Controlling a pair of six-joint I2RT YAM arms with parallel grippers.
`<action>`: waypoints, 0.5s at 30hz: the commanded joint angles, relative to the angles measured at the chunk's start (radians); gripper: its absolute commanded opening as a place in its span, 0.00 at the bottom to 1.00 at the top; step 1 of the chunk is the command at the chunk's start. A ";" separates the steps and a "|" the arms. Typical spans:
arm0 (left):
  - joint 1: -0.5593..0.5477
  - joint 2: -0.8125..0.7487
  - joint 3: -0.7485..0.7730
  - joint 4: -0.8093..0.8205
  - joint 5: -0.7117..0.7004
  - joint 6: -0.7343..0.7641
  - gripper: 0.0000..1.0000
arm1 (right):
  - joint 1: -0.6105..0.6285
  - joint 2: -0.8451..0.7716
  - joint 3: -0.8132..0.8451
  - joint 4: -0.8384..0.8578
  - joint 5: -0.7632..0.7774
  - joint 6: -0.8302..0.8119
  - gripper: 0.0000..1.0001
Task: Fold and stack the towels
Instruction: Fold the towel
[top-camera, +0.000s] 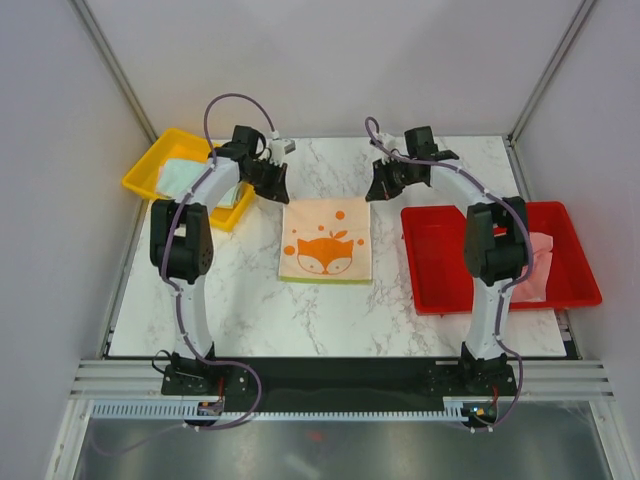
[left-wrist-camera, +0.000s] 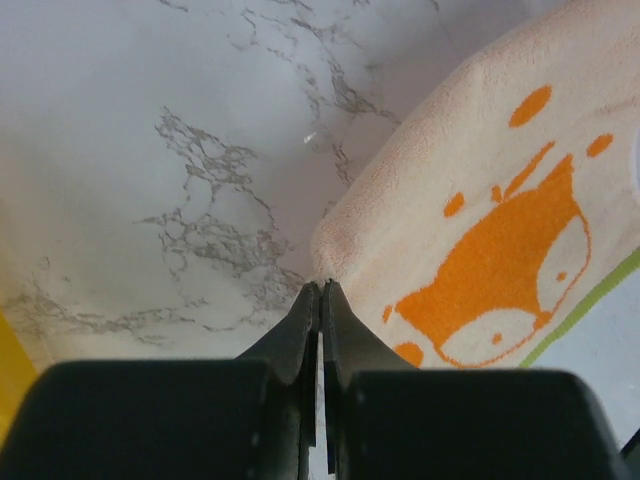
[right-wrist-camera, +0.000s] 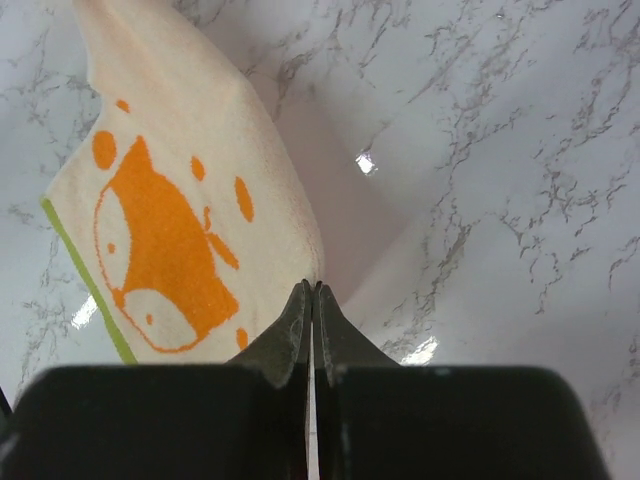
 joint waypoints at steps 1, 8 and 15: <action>-0.004 -0.112 -0.097 0.083 0.025 -0.040 0.02 | 0.012 -0.100 -0.099 0.103 0.034 0.003 0.00; -0.012 -0.227 -0.229 0.141 0.023 -0.073 0.02 | 0.022 -0.225 -0.291 0.189 0.072 0.052 0.00; -0.028 -0.318 -0.318 0.152 0.005 -0.095 0.02 | 0.048 -0.337 -0.420 0.239 0.164 0.129 0.00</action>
